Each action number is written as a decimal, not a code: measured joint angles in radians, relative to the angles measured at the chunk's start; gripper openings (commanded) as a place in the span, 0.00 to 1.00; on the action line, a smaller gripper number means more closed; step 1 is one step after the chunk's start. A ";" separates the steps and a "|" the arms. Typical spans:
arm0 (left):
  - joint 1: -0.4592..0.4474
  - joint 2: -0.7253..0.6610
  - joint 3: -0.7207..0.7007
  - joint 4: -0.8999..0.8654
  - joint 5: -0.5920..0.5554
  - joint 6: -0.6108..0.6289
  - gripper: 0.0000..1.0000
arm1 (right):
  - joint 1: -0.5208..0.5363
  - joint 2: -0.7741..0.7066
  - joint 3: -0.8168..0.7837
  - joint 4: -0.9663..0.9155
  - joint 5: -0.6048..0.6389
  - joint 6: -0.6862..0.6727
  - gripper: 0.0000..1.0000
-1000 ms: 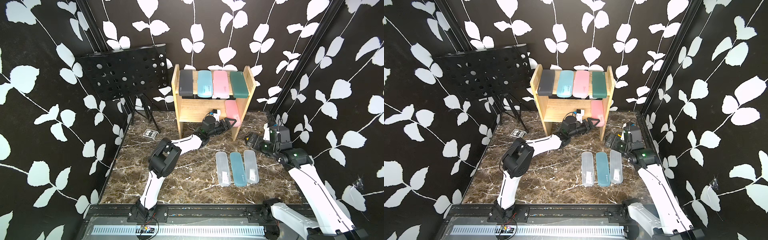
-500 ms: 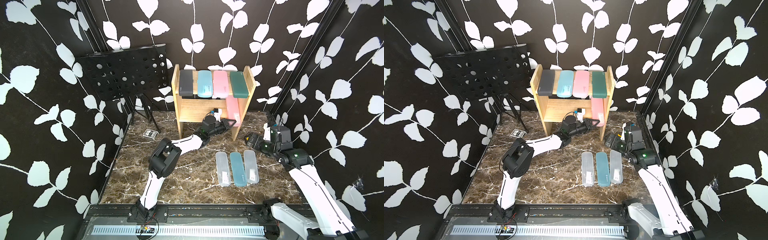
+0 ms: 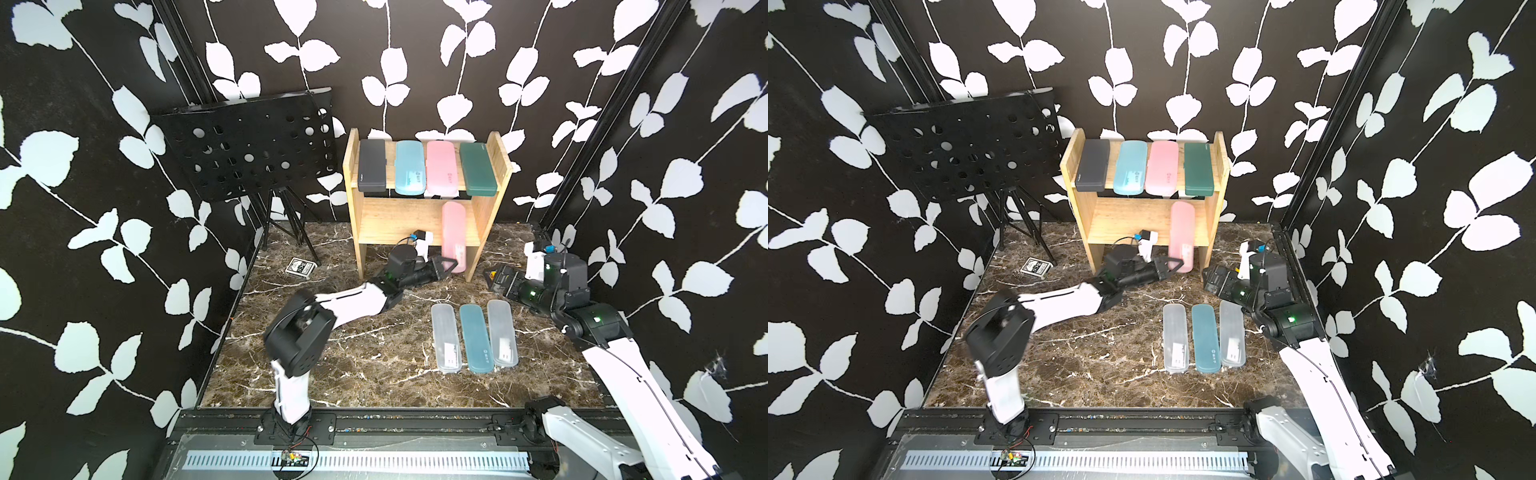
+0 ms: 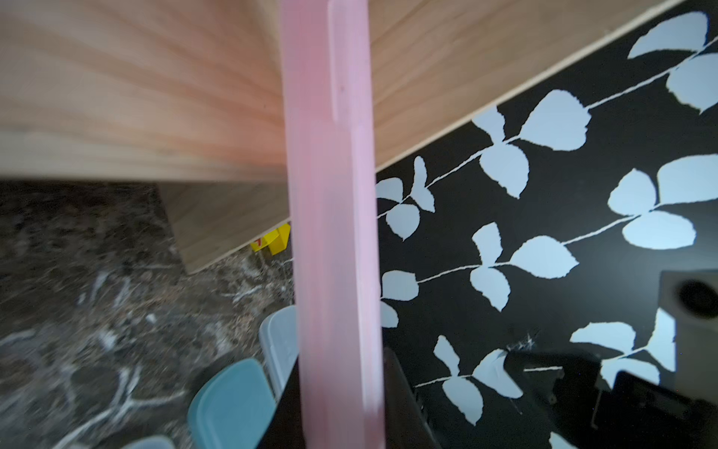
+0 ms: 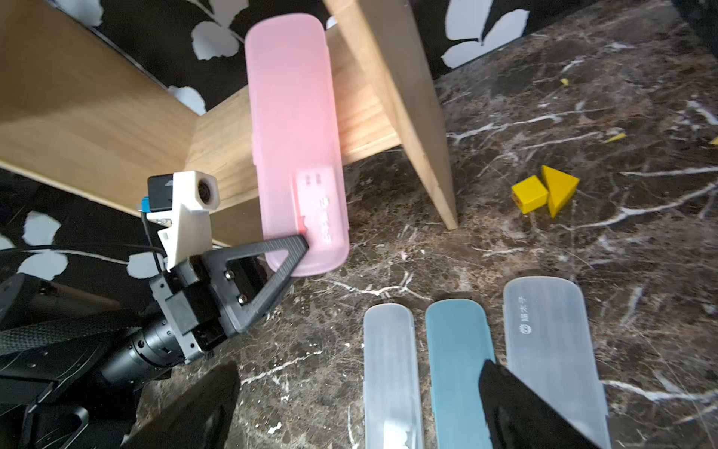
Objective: Remove the pencil cases from the shelf
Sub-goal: Pick up the pencil case from the shelf.
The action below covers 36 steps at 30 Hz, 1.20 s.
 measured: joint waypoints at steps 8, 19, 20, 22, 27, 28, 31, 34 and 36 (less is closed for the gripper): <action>0.000 -0.340 -0.208 -0.186 -0.045 0.230 0.00 | 0.226 0.159 0.043 0.089 0.045 0.015 0.99; 0.000 -0.460 -0.313 -0.257 -0.079 0.311 0.00 | 0.359 0.404 0.296 0.184 0.105 0.008 0.99; 0.000 -0.462 -0.319 -0.259 -0.079 0.313 0.00 | 0.366 0.413 0.307 0.188 0.113 0.006 0.99; 0.000 -0.466 -0.327 -0.267 -0.080 0.321 0.00 | 0.375 0.430 0.320 0.189 0.126 0.006 0.99; 0.000 -0.492 -0.330 -0.280 -0.080 0.339 0.00 | 0.381 0.473 0.324 0.187 0.158 0.005 0.99; 0.000 -0.499 -0.331 -0.280 -0.080 0.341 0.00 | 0.381 0.480 0.324 0.187 0.162 0.006 0.99; 0.000 -0.518 -0.334 -0.278 -0.077 0.346 0.00 | 0.381 0.494 0.324 0.187 0.168 0.006 0.99; 0.000 -0.536 -0.348 -0.264 -0.066 0.345 0.00 | 0.381 0.498 0.323 0.188 0.169 0.011 0.99; 0.000 -0.546 -0.362 -0.249 -0.055 0.344 0.00 | 0.381 0.498 0.322 0.189 0.168 0.016 0.99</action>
